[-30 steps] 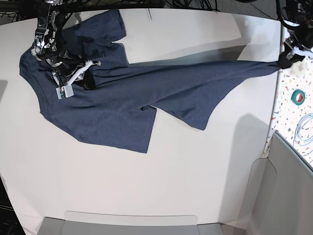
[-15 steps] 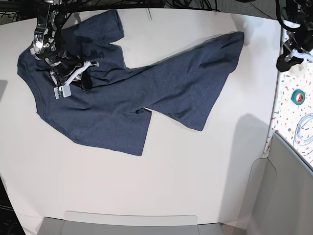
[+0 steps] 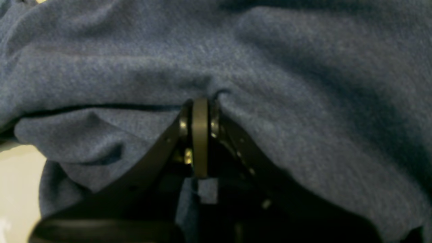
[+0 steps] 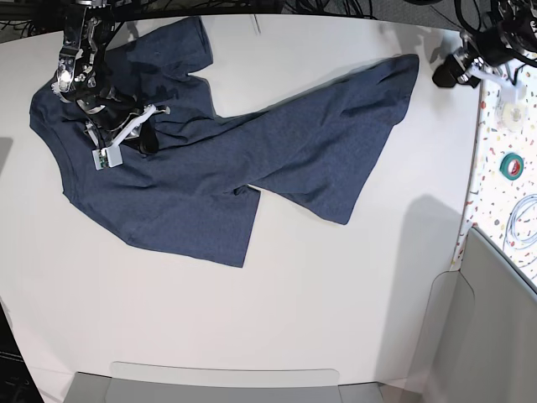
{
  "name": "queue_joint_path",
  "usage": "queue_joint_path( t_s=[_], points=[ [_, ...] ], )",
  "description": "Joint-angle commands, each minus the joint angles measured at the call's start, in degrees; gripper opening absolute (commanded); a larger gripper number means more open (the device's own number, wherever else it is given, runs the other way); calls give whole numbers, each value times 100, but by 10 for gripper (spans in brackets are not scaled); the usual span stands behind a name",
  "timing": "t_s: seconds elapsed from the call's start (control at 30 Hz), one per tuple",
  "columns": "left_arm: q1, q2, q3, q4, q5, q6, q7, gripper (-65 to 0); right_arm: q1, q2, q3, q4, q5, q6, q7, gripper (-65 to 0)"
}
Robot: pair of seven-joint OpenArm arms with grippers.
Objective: Layout the t-shirt on the table in an organized manner, then fold the t-shirt properly
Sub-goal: 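Pull the shirt edge with the left gripper, unfolding it flat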
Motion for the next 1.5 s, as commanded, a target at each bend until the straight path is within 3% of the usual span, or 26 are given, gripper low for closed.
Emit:
queue_joint_path(
  t_s=[0.0, 0.4, 0.73, 1.0, 1.47],
  points=[
    [4, -91, 66, 29, -187, 27, 50, -385, -155, 51, 6, -151, -758, -358, -899, -650],
    [127, -39, 998, -103, -196, 36, 1, -385, -147, 51, 6, -160, -758, -358, -899, -650],
    [-84, 49, 893, -103, -187, 36, -8, -385, -147, 42, 6, -160, -758, -358, -899, -650],
    [-119, 76, 225, -103, -187, 36, 1, -385, -147, 42, 6, -160, -758, -358, -899, -650],
    [-119, 322, 260, -112, -187, 36, 45, -385, -147, 42, 6, -160, -758, -358, -899, -650]
  ],
)
